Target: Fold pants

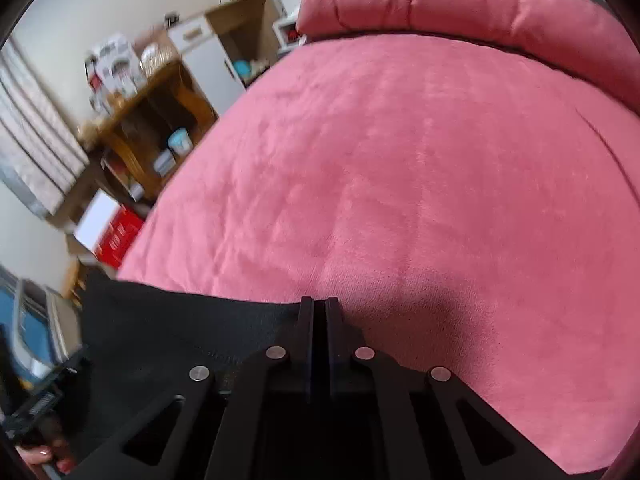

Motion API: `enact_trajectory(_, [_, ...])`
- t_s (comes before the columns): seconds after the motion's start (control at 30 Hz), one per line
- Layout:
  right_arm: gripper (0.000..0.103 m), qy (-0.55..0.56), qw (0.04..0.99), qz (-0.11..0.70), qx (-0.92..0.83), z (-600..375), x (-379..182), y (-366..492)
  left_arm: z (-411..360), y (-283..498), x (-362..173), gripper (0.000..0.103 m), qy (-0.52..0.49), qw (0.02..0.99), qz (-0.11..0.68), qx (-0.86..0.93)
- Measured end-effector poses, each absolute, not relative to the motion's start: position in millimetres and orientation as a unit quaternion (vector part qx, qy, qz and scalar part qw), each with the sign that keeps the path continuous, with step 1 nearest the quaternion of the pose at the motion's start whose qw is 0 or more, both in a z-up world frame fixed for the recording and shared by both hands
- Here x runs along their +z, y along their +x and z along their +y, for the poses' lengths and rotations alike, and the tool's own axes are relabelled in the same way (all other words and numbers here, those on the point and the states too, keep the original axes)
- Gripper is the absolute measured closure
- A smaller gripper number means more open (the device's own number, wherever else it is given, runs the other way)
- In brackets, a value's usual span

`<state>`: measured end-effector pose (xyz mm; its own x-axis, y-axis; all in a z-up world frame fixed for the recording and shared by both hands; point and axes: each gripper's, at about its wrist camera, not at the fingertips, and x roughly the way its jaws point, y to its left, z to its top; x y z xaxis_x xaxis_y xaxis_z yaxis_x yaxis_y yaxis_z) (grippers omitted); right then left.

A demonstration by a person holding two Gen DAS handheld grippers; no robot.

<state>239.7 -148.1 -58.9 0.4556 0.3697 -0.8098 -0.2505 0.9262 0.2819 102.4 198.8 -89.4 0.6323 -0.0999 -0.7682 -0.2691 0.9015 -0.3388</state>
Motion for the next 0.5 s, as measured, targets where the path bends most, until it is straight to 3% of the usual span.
enact_trajectory(0.13, [0.094, 0.101, 0.869, 0.450, 0.180, -165.6, -36.2, 222.7, 204.5, 97.1, -78.1, 0.066, -0.234, 0.875, 0.422, 0.047])
enact_trajectory(0.27, [0.089, 0.061, 0.902, 0.388, 0.182, -178.3, -1.1, 175.5, 196.7, 92.9, -58.3, 0.066, -0.252, 0.888, 0.383, 0.022])
enact_trajectory(0.5, [0.093, -0.020, 0.875, 0.446, 0.190, -159.1, -42.3, 162.7, 163.6, 132.8, -71.3, 0.066, -0.185, 0.887, 0.423, 0.016])
